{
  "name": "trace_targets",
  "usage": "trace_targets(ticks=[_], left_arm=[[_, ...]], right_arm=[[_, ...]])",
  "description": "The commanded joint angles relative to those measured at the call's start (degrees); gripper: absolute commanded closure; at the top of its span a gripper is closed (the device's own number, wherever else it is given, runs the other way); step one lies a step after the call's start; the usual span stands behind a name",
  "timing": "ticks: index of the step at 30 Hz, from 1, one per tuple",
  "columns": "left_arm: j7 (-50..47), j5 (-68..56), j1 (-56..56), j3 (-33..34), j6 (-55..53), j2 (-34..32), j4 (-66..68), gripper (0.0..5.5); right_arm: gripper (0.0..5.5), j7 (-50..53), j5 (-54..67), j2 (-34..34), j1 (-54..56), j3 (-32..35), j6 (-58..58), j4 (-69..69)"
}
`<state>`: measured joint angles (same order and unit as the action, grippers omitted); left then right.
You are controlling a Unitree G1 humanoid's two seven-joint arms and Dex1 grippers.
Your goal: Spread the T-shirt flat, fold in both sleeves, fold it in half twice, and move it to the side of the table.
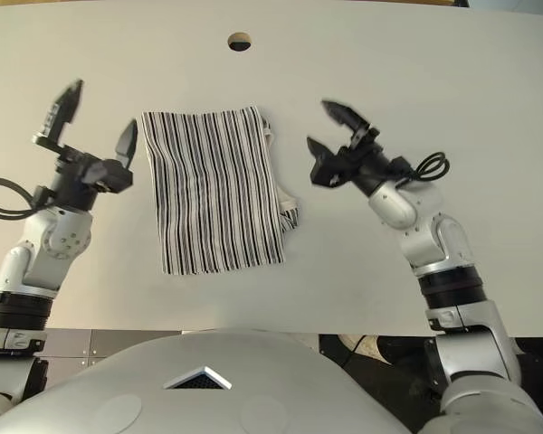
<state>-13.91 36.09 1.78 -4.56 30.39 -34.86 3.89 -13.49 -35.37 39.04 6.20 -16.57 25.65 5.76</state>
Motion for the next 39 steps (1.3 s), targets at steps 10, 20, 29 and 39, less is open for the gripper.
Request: trace_targets(ticks=[10, 20, 29, 39], left_arm=[[22.0, -2.3, 31.0, 11.4, 6.5, -24.2, -2.1, 0.95], [37.3, -8.8, 28.6, 0.1, 10.3, -21.9, -12.0, 0.95], [41.6, -6.6, 18.0, -10.4, 12.3, -18.5, -5.8, 0.95], [42.0, -6.7, 13.0, -15.3, 15.0, -17.8, -0.1, 2.13]], right_arm=[[1.29, -7.6, -7.9, 14.6, -5.9, -5.5, 15.8, -6.2], [1.1, -13.2, -4.1, 8.4, 0.5, -11.8, 19.4, -0.5], [1.1, -13.8, -4.4, 5.2, 4.8, -15.9, 23.5, 4.4], [2.39, -12.3, -3.6, 5.4, 5.0, -15.3, 24.4, 6.5]])
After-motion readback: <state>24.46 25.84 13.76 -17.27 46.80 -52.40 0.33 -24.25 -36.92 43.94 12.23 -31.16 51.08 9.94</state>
